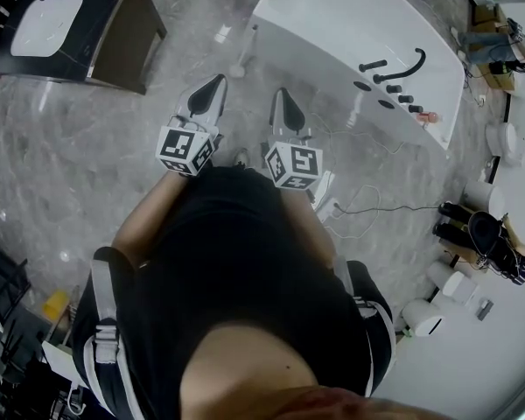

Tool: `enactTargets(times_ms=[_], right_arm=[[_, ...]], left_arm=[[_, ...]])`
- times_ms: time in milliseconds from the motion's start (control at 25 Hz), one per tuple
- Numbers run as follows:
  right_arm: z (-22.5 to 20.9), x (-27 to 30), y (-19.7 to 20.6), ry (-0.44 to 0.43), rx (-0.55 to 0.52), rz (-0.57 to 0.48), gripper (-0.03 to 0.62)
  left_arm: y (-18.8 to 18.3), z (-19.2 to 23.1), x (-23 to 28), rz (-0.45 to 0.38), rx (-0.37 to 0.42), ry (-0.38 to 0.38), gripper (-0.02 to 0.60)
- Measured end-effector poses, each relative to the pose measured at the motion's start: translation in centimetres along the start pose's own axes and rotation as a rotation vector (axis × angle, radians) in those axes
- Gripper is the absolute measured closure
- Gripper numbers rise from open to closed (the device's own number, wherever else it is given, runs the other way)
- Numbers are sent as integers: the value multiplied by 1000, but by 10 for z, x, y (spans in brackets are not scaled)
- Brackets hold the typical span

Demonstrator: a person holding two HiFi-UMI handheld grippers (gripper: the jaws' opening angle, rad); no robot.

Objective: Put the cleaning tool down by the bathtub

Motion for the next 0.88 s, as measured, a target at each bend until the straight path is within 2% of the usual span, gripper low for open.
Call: enactTargets(times_ms=[320, 880], right_arm=[[9, 7, -10, -13, -39, -25, 595], [3, 4, -14, -21, -46, -38, 595]], left_arm=[[-5, 7, 1, 0, 4, 1, 573], [-3, 1, 5, 8, 9, 8, 574]])
Point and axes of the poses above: the fingertips, and each gripper's own axes: x forward along the fingers, z to its left, y out of its underside, the point moved 1 cm from there along -x, backward along the fingers, and after that the axes turned 15 degrees about -x, right-handed, at the moved point
